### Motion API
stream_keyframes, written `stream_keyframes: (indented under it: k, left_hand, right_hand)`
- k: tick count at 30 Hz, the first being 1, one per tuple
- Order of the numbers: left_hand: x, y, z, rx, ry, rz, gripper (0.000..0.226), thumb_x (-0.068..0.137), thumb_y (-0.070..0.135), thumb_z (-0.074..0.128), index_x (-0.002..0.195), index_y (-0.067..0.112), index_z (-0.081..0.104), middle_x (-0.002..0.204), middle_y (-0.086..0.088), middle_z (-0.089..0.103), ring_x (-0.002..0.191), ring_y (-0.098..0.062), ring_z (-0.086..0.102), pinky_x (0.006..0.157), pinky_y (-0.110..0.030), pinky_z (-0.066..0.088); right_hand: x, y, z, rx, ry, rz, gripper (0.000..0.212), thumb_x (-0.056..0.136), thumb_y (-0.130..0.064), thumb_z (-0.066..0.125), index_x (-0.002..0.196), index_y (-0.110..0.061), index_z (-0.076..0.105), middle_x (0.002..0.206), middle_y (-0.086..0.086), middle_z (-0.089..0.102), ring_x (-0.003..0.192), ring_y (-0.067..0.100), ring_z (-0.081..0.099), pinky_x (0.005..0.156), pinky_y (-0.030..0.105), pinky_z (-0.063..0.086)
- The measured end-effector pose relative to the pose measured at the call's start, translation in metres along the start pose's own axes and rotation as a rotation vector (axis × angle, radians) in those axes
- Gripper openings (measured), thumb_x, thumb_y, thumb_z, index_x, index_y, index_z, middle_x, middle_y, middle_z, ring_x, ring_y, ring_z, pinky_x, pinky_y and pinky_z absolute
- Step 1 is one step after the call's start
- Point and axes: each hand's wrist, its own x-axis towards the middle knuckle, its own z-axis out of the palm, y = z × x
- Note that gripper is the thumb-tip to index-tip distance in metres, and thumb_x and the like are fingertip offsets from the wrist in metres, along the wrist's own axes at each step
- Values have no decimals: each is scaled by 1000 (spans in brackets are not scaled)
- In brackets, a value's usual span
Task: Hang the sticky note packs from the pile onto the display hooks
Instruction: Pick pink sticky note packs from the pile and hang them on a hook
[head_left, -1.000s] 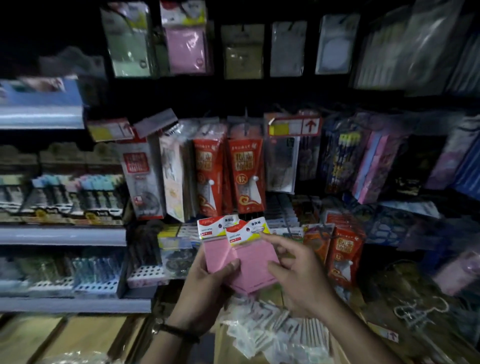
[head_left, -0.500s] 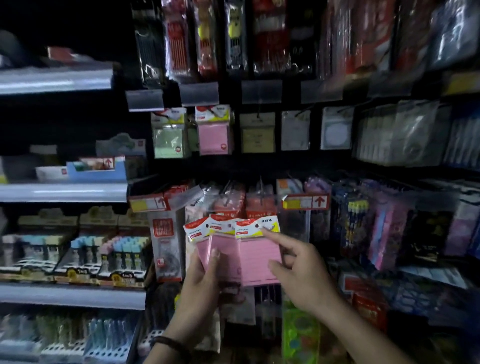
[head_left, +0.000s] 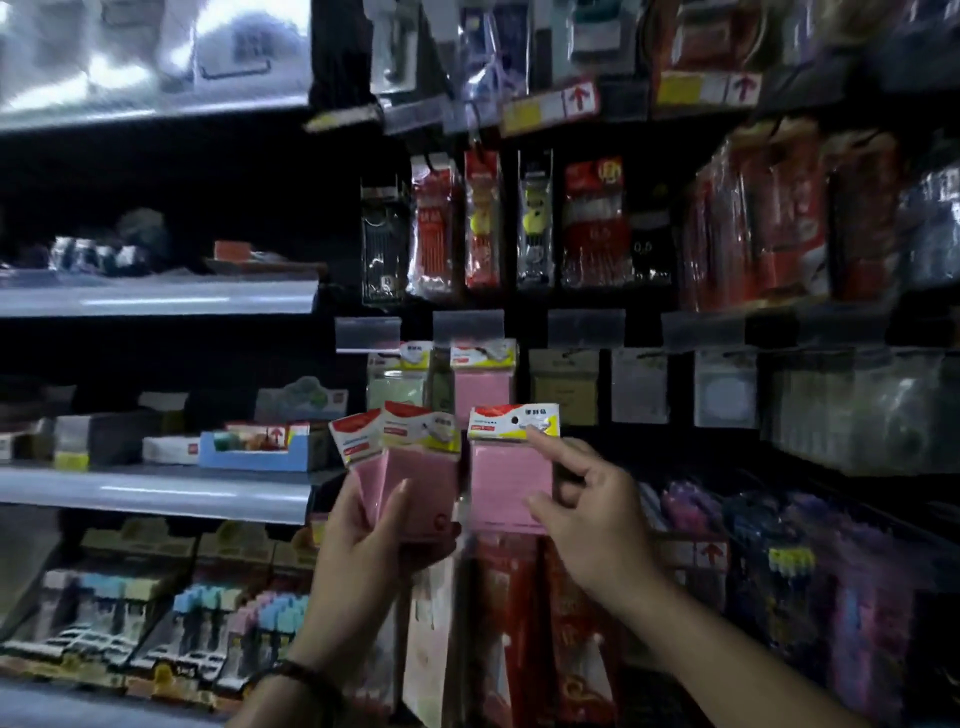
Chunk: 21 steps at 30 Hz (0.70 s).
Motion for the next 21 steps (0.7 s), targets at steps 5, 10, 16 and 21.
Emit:
stream_keyframes:
  k: [5, 10, 16, 21]
  left_hand:
    - [33, 23, -9, 54, -26, 7, 22, 107, 27, 60, 127, 26, 67, 118, -9, 79, 103, -33, 79, 80, -56, 66]
    - [51, 34, -12, 139, 5, 23, 15, 107, 34, 61, 119, 32, 69, 109, -10, 80, 89, -33, 81, 67, -54, 67]
    - [62, 36, -21, 117, 3, 28, 18, 108, 36, 58, 124, 32, 67, 113, -9, 78, 94, -33, 80, 62, -45, 65]
    - [63, 31, -22, 93, -38, -32, 20, 108, 39, 57, 123, 32, 69, 114, -14, 78, 93, -37, 80, 68, -53, 66]
  right_hand:
    - [45, 8, 17, -24, -19, -65, 68, 90, 15, 68, 140, -31, 69, 148, -15, 59, 106, 7, 74, 85, 19, 57]
    - [78, 14, 30, -38, -17, -123, 69, 92, 13, 67, 141, -37, 68, 145, -22, 61, 115, 1, 65, 95, 19, 50]
    - [100, 17, 38, -30, 44, -198, 62, 94, 13, 66, 142, -26, 68, 144, -23, 63, 138, -3, 55, 118, 26, 44]
    - [113, 18, 46, 17, 102, -161, 67, 91, 14, 67, 130, -41, 72, 141, -22, 66, 114, -1, 67, 91, 11, 53]
